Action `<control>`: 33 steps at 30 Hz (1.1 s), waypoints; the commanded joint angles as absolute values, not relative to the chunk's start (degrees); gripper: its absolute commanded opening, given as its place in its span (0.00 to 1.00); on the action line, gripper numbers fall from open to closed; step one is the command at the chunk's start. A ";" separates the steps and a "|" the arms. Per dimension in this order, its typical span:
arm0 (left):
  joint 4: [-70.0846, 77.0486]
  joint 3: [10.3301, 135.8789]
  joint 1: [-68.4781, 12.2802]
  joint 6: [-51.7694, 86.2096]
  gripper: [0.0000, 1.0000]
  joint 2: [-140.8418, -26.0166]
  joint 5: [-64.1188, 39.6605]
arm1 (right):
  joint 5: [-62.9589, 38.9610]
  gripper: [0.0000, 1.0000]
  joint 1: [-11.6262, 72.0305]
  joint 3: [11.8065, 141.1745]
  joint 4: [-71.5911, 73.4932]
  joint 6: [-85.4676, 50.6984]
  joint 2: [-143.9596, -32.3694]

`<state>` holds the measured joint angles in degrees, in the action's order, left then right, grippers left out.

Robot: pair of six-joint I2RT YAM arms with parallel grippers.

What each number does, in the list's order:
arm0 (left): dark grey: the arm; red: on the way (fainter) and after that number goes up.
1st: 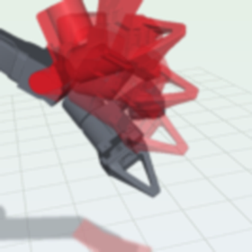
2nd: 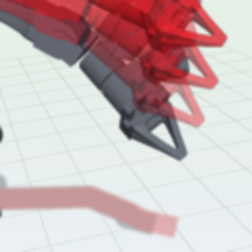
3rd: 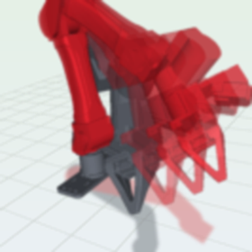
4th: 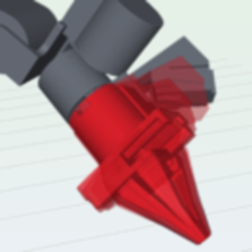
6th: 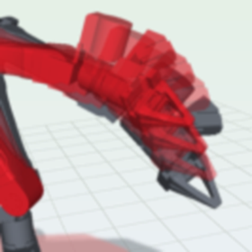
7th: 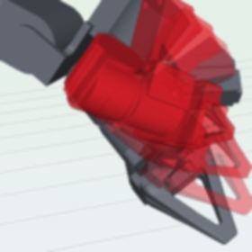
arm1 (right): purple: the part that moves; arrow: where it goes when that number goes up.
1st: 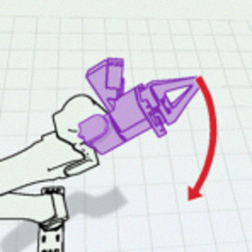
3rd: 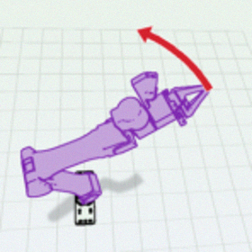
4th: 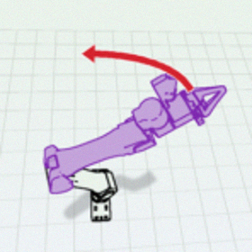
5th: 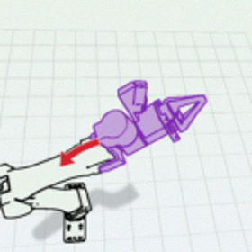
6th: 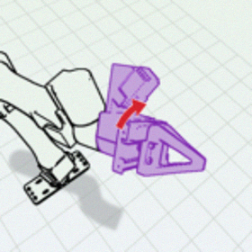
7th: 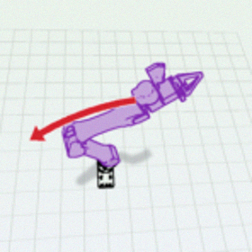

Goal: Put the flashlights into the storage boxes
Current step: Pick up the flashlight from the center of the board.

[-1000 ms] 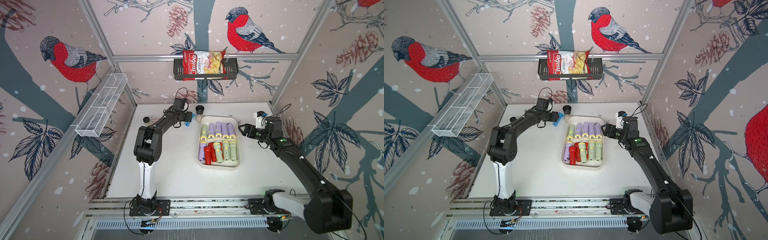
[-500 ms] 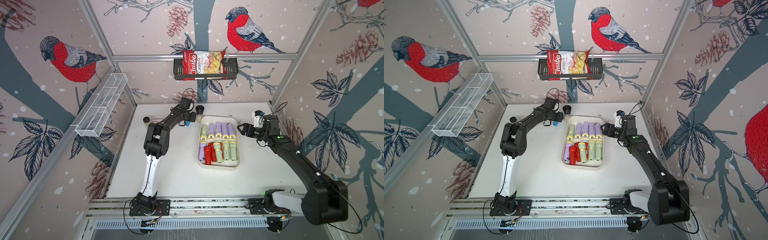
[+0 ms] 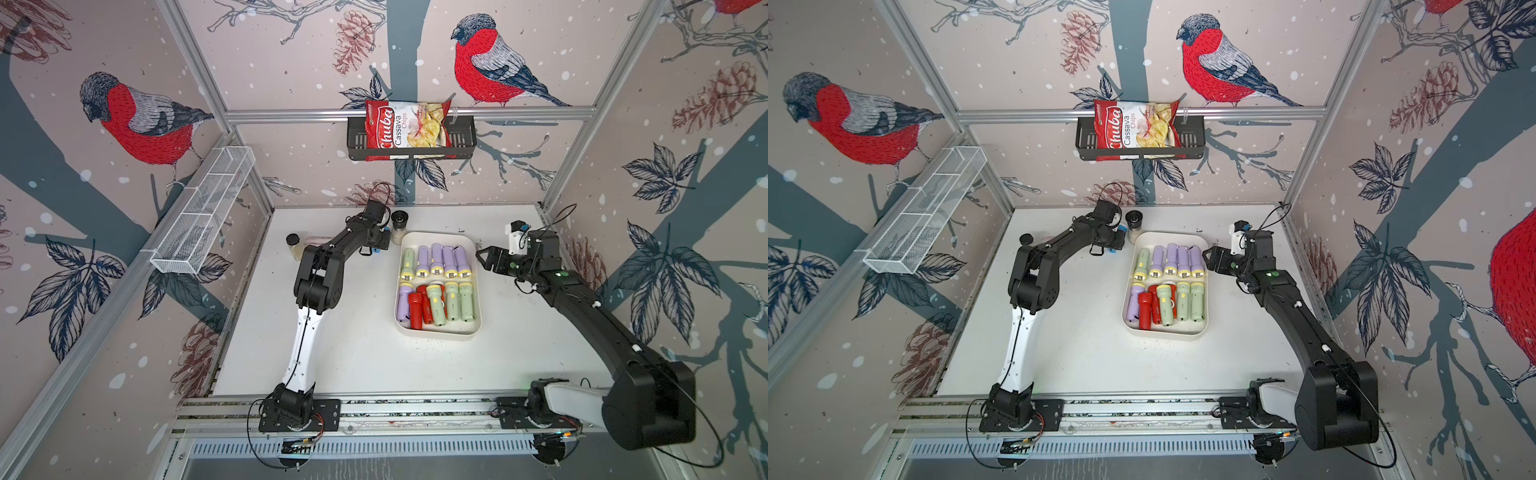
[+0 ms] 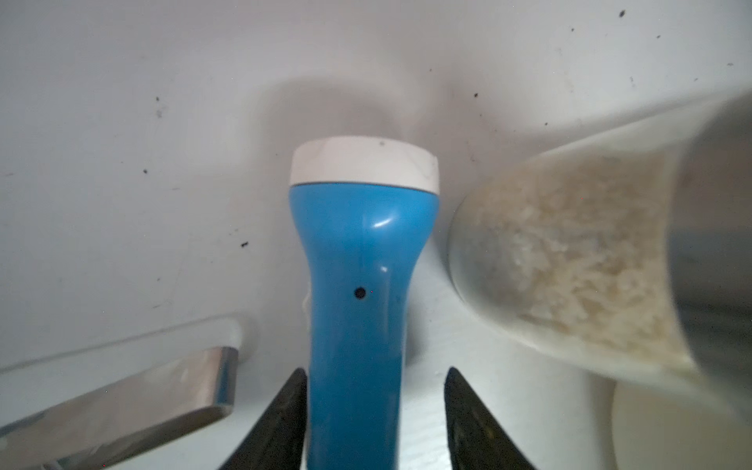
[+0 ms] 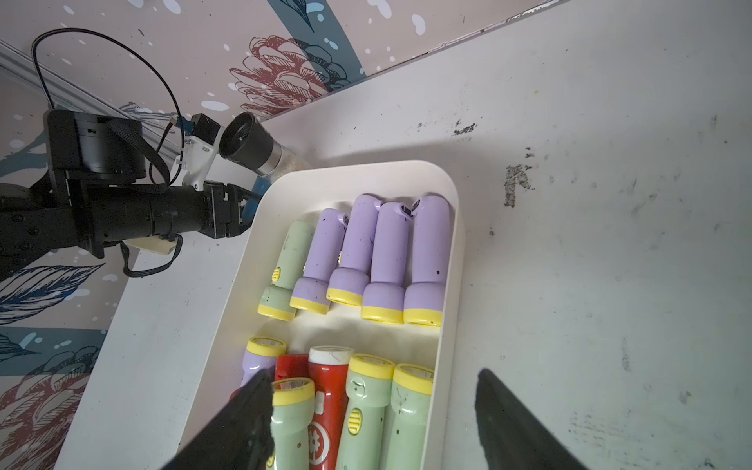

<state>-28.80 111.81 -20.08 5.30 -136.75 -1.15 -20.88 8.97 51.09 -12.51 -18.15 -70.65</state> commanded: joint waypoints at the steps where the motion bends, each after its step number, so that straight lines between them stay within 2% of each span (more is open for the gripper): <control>1: -29.76 110.34 -20.27 4.40 0.51 -135.87 0.52 | -21.46 0.78 8.94 51.07 -12.21 -17.57 -70.23; 11: -27.25 105.08 -20.21 4.55 0.33 -131.76 1.23 | -21.37 0.77 8.83 50.83 -11.96 -18.08 -68.38; 16: -24.39 100.52 -20.20 5.49 0.26 -126.59 0.28 | -21.01 0.76 9.00 50.30 -11.26 -18.96 -66.57; 18: -23.22 97.76 -20.19 5.75 0.20 -123.69 -0.45 | -20.92 0.76 9.28 49.70 -10.35 -19.81 -65.63; 23: -19.62 88.57 -20.21 7.52 0.16 -114.71 -2.53 | -21.02 0.75 10.99 48.15 -7.94 -22.04 -63.63; 33: -7.80 65.69 -22.52 13.45 0.15 -92.02 -6.94 | -20.04 0.73 17.47 44.67 -1.24 -29.92 -61.14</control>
